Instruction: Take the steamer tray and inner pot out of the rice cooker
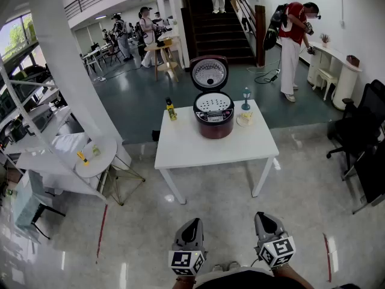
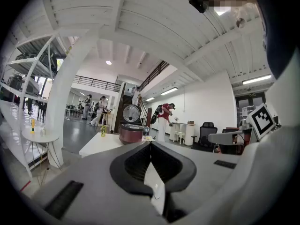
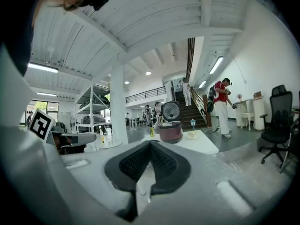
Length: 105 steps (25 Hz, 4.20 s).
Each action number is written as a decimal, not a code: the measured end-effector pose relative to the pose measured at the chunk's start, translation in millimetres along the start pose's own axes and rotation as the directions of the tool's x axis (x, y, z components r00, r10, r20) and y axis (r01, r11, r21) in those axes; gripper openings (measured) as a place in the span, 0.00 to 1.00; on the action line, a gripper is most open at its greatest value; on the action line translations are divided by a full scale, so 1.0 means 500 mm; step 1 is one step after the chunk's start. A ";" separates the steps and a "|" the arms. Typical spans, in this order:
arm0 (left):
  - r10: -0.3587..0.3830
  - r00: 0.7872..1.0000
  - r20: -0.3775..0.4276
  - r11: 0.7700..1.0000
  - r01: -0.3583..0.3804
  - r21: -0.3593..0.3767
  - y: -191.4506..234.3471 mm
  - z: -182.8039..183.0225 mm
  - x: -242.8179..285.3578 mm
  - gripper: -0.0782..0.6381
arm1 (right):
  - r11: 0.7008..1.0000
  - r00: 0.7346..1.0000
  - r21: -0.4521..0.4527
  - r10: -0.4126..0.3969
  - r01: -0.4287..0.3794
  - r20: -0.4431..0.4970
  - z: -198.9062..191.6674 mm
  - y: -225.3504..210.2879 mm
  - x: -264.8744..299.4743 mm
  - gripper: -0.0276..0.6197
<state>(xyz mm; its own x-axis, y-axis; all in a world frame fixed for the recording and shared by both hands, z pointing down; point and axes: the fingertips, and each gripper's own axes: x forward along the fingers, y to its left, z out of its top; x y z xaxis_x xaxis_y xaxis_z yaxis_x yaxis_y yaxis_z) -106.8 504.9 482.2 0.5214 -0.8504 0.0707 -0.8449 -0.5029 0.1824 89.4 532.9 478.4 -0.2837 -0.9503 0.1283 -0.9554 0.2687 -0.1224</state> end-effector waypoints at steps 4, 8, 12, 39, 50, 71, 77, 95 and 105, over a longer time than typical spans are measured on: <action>-0.004 1.000 0.000 1.000 0.005 0.003 0.001 -0.002 0.010 0.11 | 1.000 1.000 -0.004 -0.005 0.005 0.003 -0.001 -0.008 0.009 0.05; -0.018 1.000 -0.004 1.000 0.018 -0.002 -0.002 -0.001 0.013 0.11 | 1.000 1.000 -0.007 -0.007 0.007 -0.003 0.000 -0.010 0.012 0.05; -0.030 1.000 -0.005 0.999 0.030 0.011 -0.009 0.000 0.015 0.11 | 1.000 1.000 -0.023 -0.004 0.004 -0.001 -0.001 -0.009 0.010 0.05; 0.047 0.995 0.083 0.999 -0.049 0.014 0.036 0.019 0.113 0.74 | 0.998 0.996 -0.046 0.051 -0.048 0.068 0.016 -0.122 0.109 0.53; -0.009 0.975 0.220 0.994 -0.016 0.112 0.063 0.105 0.208 0.74 | 0.998 0.995 -0.036 0.059 -0.056 0.084 0.041 -0.183 0.249 0.53; -0.127 0.967 0.220 0.988 0.104 0.115 0.445 0.276 0.825 0.74 | 0.998 0.985 -0.044 -0.046 0.054 0.165 0.232 -0.329 0.891 0.51; -0.092 0.992 0.081 0.995 0.089 0.047 0.520 0.246 0.976 0.73 | 0.993 0.984 -0.048 -0.103 0.111 0.149 0.251 -0.391 0.992 0.51; -0.134 0.964 -0.229 0.989 0.146 0.036 0.566 0.214 1.317 0.73 | 0.981 0.992 -0.195 -0.005 -0.019 -0.123 0.249 -0.574 1.317 0.51; -0.132 0.814 -0.565 0.975 0.211 0.076 0.589 0.126 1.453 0.73 | 0.948 0.908 -0.303 -0.040 -0.098 -0.417 0.186 -0.628 1.467 0.52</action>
<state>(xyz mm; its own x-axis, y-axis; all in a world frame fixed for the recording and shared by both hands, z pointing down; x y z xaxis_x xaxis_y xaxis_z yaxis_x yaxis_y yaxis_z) 15.5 -270.6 525.5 0.6039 -0.5386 0.5875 -0.7225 -0.6812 0.1182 189.1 -263.0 519.3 -0.2536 -0.8077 0.5322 -0.9027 0.3953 0.1699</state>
